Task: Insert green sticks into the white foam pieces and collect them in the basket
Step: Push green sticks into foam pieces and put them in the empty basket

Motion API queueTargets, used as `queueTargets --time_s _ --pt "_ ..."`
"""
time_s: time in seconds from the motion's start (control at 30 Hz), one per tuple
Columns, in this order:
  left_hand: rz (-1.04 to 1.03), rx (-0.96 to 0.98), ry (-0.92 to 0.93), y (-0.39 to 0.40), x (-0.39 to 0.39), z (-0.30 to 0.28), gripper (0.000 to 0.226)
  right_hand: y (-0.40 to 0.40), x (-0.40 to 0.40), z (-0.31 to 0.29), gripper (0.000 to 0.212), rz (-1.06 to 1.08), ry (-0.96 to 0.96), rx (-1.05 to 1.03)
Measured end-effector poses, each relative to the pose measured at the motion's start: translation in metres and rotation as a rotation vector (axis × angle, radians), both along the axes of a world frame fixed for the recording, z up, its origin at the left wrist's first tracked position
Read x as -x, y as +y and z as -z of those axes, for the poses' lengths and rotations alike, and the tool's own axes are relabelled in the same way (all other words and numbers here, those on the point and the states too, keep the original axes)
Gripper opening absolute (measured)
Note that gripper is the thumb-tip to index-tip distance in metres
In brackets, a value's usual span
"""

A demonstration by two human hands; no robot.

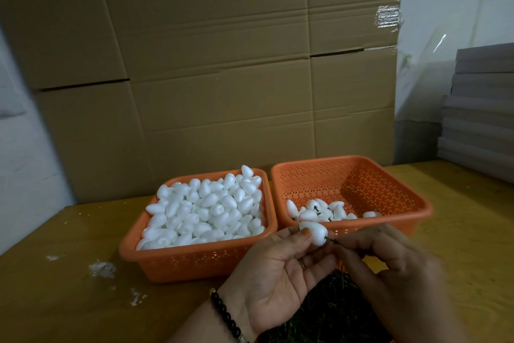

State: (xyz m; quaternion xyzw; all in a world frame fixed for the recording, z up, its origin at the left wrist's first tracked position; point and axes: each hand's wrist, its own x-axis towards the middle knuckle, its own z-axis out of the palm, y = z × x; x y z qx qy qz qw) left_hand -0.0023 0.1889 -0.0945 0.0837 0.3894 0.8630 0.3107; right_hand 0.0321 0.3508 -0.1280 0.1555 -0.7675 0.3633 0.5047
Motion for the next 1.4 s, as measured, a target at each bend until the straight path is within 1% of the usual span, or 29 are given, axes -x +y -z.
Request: queueTargets --time_s 0.13,0.33,0.43,0.53,0.63,0.73,0.77,0.97,1.1,1.2,1.4 --pt "0.015 -0.009 0.009 0.001 -0.0026 -0.0015 0.02 0.0005 -0.0001 0.0011 0.017 -0.004 -0.014 -0.012" --pt "0.007 0.008 0.025 0.0023 -0.0037 0.0001 0.032 -0.0004 -0.0004 0.0007 0.017 0.022 -0.021 -0.027" --pt "0.017 0.011 0.032 0.0021 -0.0039 0.0006 0.038 0.0003 0.0 0.0019 0.01 0.043 -0.026 -0.03" --pt "0.019 0.002 0.025 0.0024 -0.0028 0.0026 0.044 0.0002 -0.0012 0.0012 0.009 0.044 -0.032 -0.028" --pt "0.032 -0.024 0.017 0.0021 -0.0028 0.0012 0.041 -0.0005 -0.0024 -0.0003 0.01 0.036 -0.05 -0.022" --pt "0.031 -0.013 0.033 0.0022 -0.0039 -0.0006 0.02 -0.0004 -0.0036 -0.0013 0.013 0.012 -0.07 0.03" --pt "0.028 -0.005 0.038 0.0024 -0.0044 -0.0011 0.017 -0.0002 -0.0041 -0.0014 0.014 0.004 -0.078 0.05" --pt "-0.011 0.027 0.027 0.0024 -0.0044 -0.0025 0.021 -0.0005 -0.0068 -0.0036 0.018 -0.029 -0.112 0.067" --pt "-0.023 0.036 0.029 0.0023 -0.0049 -0.0038 0.023 -0.0016 -0.0068 -0.0048 0.021 -0.032 -0.084 0.059" --pt "-0.014 0.043 0.034 0.0023 -0.0053 -0.0046 0.022 -0.0013 -0.006 -0.0046 0.012 -0.008 -0.062 0.001" --pt "-0.027 0.061 0.043 0.0028 -0.0056 -0.0047 0.022 -0.0005 -0.0055 -0.0027 0.008 -0.002 -0.066 -0.02"
